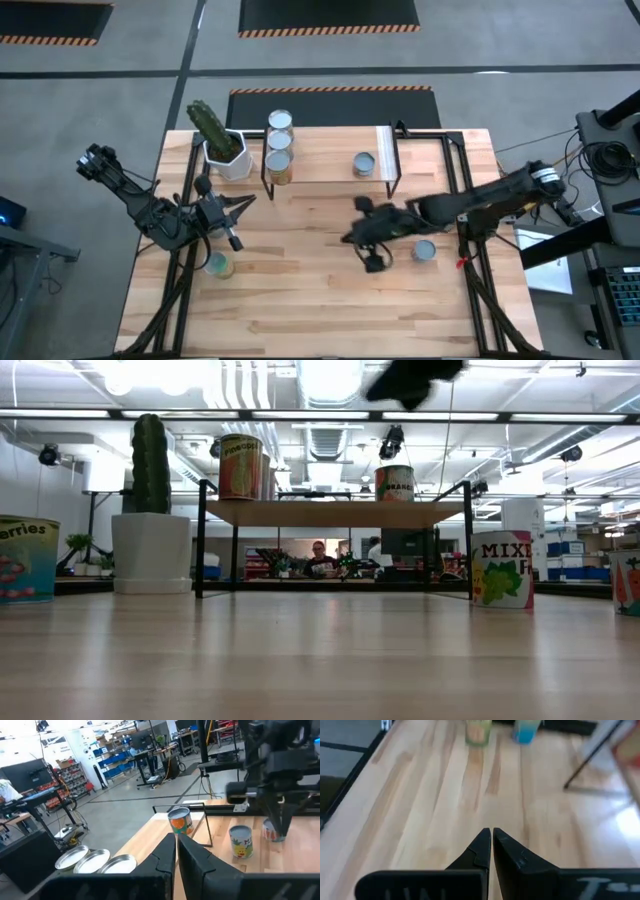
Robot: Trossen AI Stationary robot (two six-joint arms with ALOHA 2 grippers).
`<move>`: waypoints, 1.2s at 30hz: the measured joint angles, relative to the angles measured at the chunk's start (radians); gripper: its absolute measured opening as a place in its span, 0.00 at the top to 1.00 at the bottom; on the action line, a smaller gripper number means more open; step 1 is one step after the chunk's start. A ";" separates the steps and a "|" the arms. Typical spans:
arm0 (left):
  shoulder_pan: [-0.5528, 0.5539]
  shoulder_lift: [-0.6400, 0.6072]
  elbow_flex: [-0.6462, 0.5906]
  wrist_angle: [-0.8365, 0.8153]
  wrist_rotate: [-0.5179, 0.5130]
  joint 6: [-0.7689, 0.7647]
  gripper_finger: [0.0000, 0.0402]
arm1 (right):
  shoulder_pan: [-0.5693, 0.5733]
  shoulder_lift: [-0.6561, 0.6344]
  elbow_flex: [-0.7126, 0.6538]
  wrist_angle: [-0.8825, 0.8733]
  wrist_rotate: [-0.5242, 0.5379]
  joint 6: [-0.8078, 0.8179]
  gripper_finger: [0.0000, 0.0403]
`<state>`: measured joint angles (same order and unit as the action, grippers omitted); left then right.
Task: Pick and place cans onto a shelf
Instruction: Put the canned cherries on the shelf
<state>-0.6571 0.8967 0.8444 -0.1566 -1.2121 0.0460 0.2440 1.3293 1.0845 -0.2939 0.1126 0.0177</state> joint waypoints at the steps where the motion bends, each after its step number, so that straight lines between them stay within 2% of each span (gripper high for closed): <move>1: 0.000 0.000 0.000 0.000 0.000 -0.011 1.00 | 0.021 -0.027 -0.032 0.000 0.021 0.030 0.98; 5: 0.000 0.005 0.000 0.000 0.000 -0.083 1.00 | 0.093 -0.132 -0.150 0.040 0.145 0.086 0.98; 9: 0.000 0.038 0.000 -0.022 0.009 -0.210 1.00 | 0.125 -0.213 -0.239 0.162 0.286 0.023 0.98; 13: 0.000 0.088 -0.001 -0.072 0.124 -0.451 1.00 | 0.125 -0.275 -0.282 0.303 0.292 -0.111 0.98; 16: 0.001 0.122 -0.001 -0.126 0.186 -0.715 1.00 | 0.125 -0.306 -0.287 0.354 0.290 -0.204 0.98; 20: 0.037 0.154 -0.001 -0.360 0.217 -1.106 1.00 | 0.125 -0.334 -0.287 0.384 0.285 -0.280 0.98; 24: 0.100 0.160 0.009 -0.696 0.410 -1.533 1.00 | 0.124 -0.343 -0.287 0.382 0.279 -0.312 0.98; 27: 0.100 0.177 0.011 -0.817 0.530 -1.665 1.00 | 0.124 -0.343 -0.287 0.382 0.279 -0.324 0.98; 36: 0.112 0.179 0.022 -1.171 0.794 -2.072 1.00 | 0.124 -0.343 -0.287 0.381 0.277 -0.383 0.98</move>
<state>-0.5449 1.0759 0.8668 -1.3275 -0.4178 -2.0257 0.3683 0.9863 0.7975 0.0875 0.3897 -0.3654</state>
